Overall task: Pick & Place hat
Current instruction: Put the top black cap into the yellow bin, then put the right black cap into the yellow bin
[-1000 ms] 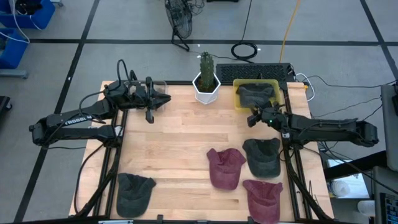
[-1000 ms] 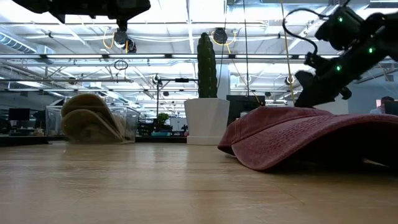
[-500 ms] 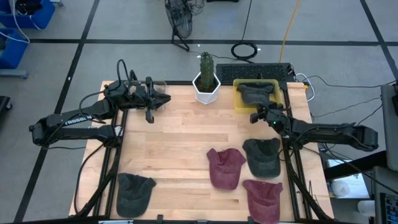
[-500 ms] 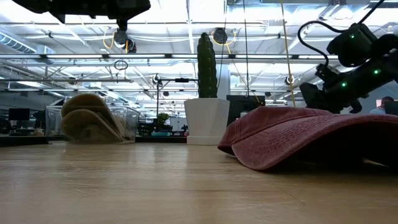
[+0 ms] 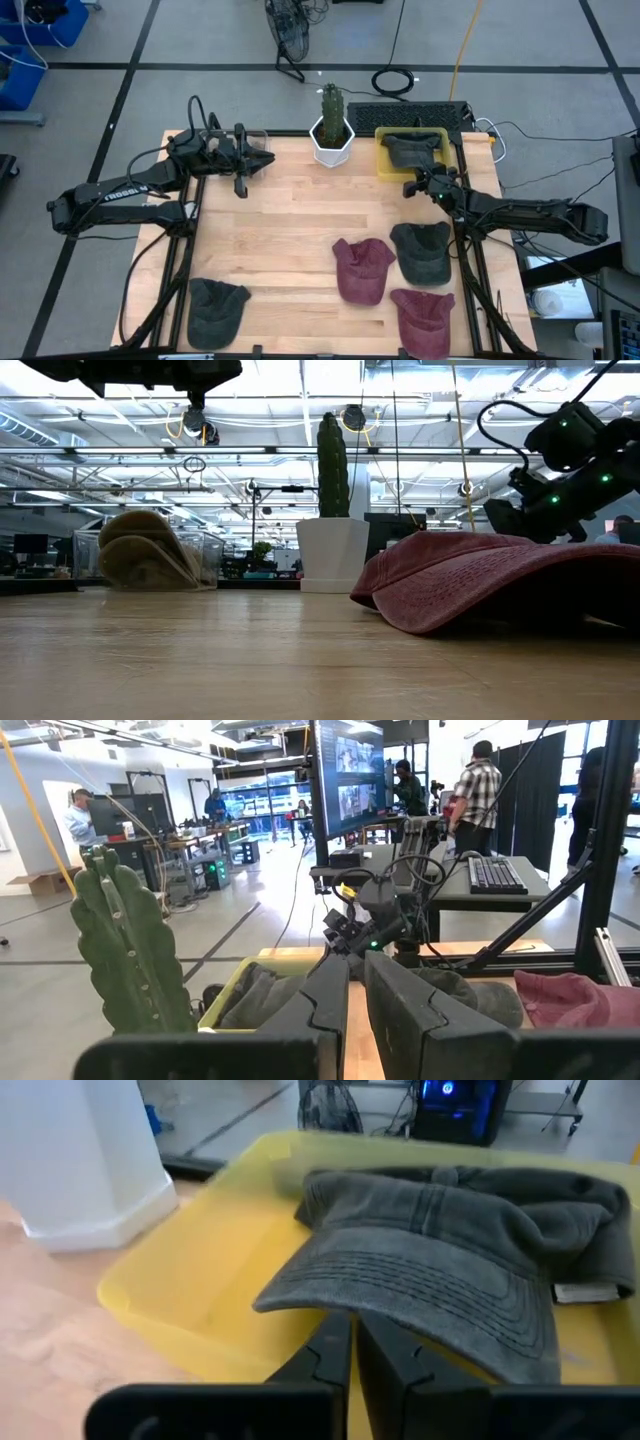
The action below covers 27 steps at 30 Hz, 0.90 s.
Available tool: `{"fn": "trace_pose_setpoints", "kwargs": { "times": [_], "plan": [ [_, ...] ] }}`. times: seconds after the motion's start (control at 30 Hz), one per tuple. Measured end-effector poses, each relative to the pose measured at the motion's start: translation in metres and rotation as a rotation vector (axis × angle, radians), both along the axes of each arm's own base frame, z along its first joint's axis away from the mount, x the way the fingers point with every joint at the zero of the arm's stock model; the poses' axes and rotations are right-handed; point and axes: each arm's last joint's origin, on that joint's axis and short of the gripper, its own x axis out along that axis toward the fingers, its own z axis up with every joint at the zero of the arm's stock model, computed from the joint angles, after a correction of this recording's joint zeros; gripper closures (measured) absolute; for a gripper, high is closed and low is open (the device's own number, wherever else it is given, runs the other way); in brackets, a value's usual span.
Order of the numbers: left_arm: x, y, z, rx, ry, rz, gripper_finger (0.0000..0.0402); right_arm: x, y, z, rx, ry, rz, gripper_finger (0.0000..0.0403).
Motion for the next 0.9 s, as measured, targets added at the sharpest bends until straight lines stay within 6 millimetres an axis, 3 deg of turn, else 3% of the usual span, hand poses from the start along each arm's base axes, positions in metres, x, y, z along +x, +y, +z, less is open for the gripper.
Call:
{"fn": "trace_pose_setpoints", "kwargs": {
  "times": [0.23, 0.63, 0.9],
  "plan": [
    [0.0, 0.0, 0.0, -0.002, 0.0, 0.0, 0.0355, -0.003, 0.002, -0.006, 0.057, 0.04, -0.003, 0.0395],
    [0.0, 0.0, 0.0, 0.0, 0.0, 0.0, 0.0355, 0.003, 0.003, 0.007, 0.02, -0.062, 0.179, 0.0394],
    [0.0, 0.0, -0.002, -0.014, 0.022, 0.0, 0.0355, 0.002, 0.005, 0.012, 0.003, -0.1, 0.212, 0.0394]
  ]
}}
